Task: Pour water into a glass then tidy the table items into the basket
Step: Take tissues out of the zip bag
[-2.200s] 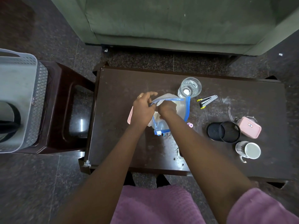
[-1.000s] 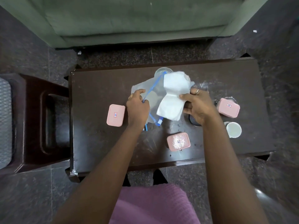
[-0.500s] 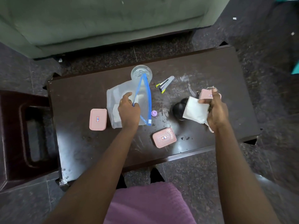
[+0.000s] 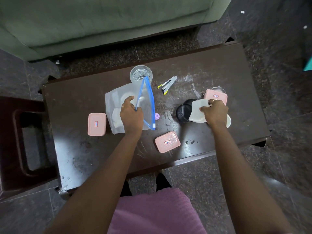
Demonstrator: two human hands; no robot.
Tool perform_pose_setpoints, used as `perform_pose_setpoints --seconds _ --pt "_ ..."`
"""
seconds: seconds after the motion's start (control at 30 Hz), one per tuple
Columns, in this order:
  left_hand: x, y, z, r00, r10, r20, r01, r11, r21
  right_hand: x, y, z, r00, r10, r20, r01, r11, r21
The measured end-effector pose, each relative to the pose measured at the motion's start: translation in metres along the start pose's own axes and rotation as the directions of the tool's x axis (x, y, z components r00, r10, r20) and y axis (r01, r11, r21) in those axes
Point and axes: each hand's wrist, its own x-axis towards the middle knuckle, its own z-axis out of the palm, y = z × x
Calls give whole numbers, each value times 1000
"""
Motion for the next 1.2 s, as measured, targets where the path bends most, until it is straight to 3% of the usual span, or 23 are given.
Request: perform_pose_setpoints --seconds 0.1,0.3,0.67,0.87,1.03,1.2 --pt "1 -1 1 1000 -3 -8 3 1000 -4 5 -5 12 1000 -5 25 9 985 -173" --pt "3 -4 3 1000 2 -15 -2 1000 -21 4 -17 38 998 -52 41 63 947 -316" --pt "7 -10 5 999 22 -35 -23 999 -32 4 -19 48 982 -58 179 125 912 -391" --pt "6 -14 5 999 34 -38 -36 999 -41 4 -24 42 997 -44 70 69 903 -424" --pt "8 -15 3 999 33 -33 -35 998 -57 6 -21 42 994 -37 104 81 883 -462" --pt "9 -17 0 999 25 -37 -28 996 -79 -9 -40 32 984 -139 -108 91 926 -367"
